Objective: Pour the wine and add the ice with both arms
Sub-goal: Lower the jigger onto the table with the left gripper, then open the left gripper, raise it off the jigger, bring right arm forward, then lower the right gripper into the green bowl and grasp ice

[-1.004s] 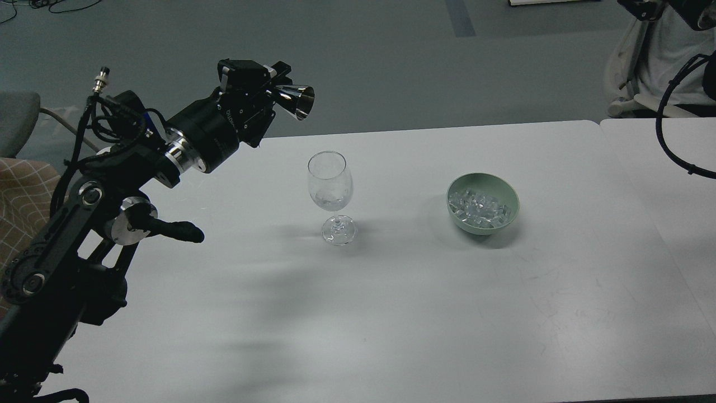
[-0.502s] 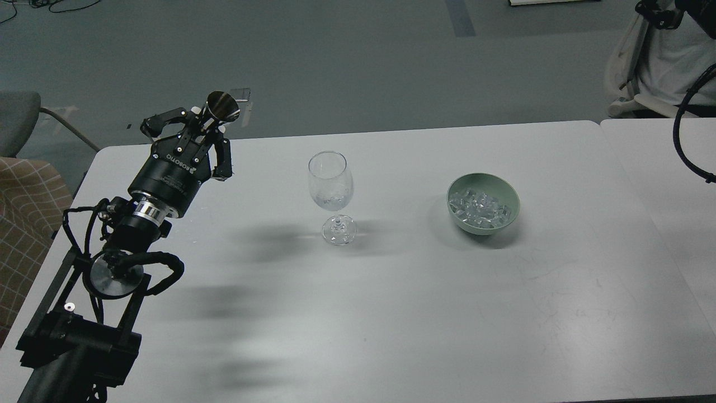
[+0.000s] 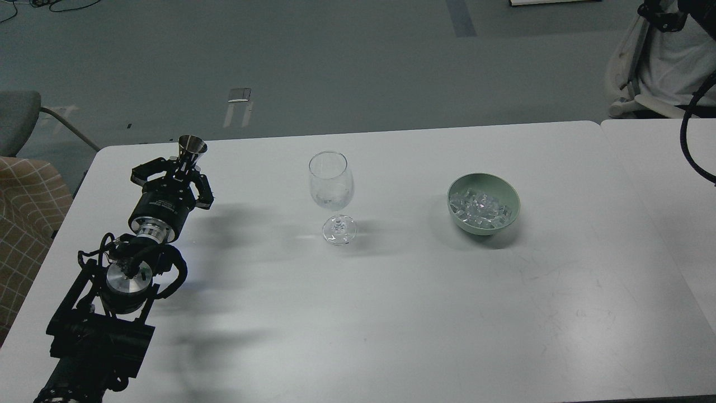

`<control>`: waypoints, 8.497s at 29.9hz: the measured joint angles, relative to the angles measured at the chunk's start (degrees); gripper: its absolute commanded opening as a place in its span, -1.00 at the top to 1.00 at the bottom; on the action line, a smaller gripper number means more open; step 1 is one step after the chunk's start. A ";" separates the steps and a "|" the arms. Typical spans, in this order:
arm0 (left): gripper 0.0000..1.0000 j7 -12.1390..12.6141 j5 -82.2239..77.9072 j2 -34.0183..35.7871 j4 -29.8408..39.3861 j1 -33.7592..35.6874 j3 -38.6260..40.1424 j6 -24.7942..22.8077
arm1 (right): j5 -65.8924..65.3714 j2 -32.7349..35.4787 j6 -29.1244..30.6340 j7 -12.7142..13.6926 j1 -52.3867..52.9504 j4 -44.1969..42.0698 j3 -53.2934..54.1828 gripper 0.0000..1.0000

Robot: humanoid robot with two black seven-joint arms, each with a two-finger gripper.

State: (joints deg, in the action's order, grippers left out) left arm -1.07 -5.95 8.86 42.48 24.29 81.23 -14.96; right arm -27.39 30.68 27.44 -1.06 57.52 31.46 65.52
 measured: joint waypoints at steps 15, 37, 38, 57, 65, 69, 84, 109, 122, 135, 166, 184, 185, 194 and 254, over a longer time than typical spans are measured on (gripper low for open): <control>1.00 -0.76 4.63 -2.42 -13.11 7.30 -0.50 1.38 | -0.02 0.05 -0.02 0.00 -0.85 0.25 -0.05 -1.00; 0.36 -0.59 4.64 -2.12 -13.56 7.53 -0.71 1.59 | -0.03 -1.06 0.07 -0.09 -1.08 0.24 -0.13 -1.00; 0.36 -0.59 4.64 -2.12 -13.56 7.53 -0.73 1.59 | -0.03 -1.06 0.08 -0.09 -1.06 0.24 -0.13 -1.00; 0.19 -0.03 4.54 -2.25 -12.92 7.88 -0.91 1.21 | 0.03 -0.82 0.20 -0.17 -1.37 0.28 -0.13 -1.00; 0.10 0.84 4.54 -2.14 -12.89 8.03 -0.91 0.96 | 0.06 -0.95 0.25 -0.36 -1.44 0.26 0.10 -1.00; 0.07 0.89 4.53 -2.24 -12.72 8.03 -0.91 0.96 | 0.06 -0.97 0.25 -0.36 -1.44 0.20 0.00 -1.00; -0.07 1.48 4.54 -1.99 -12.25 8.48 -0.91 0.68 | 0.06 -1.05 0.25 -0.17 -0.85 0.28 0.32 -1.00; -0.58 2.03 4.62 -1.72 -12.31 8.87 -0.79 0.72 | 0.06 -1.04 0.20 -0.17 -1.35 0.36 0.29 -1.00; -0.63 2.03 4.63 -0.43 -12.25 10.13 -0.63 0.73 | 0.14 -1.07 0.19 -0.17 -1.10 0.54 0.43 -1.00; -0.96 2.18 4.39 4.02 -3.13 12.47 -1.07 0.68 | 0.15 -1.52 0.30 -0.70 -0.77 0.83 1.20 -1.00; -0.88 1.56 -0.62 14.14 1.32 23.56 -13.86 1.32 | -17.09 -0.27 0.43 -2.90 -0.48 5.58 0.09 -1.00; -0.94 1.78 -0.47 10.28 1.71 22.65 -13.17 -1.35 | -40.87 13.57 0.58 -9.23 8.60 28.43 -33.42 -0.96; -0.94 1.64 -0.46 10.28 1.67 22.65 -13.12 -1.33 | -43.41 14.48 0.59 -10.13 9.05 29.93 -35.48 -0.96; -0.94 1.33 -0.37 10.28 1.38 21.36 -13.12 -1.12 | -63.87 8.90 0.58 -9.87 7.44 30.61 -43.95 -0.89; -0.94 1.25 0.39 9.33 1.37 17.57 -12.94 -1.39 | -73.16 -1.68 -8.01 -4.50 -0.33 28.13 -59.27 0.62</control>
State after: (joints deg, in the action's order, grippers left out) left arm 0.18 -5.55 18.19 43.85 41.86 68.29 -16.35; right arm -100.55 29.01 19.43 -5.56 57.18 59.59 6.25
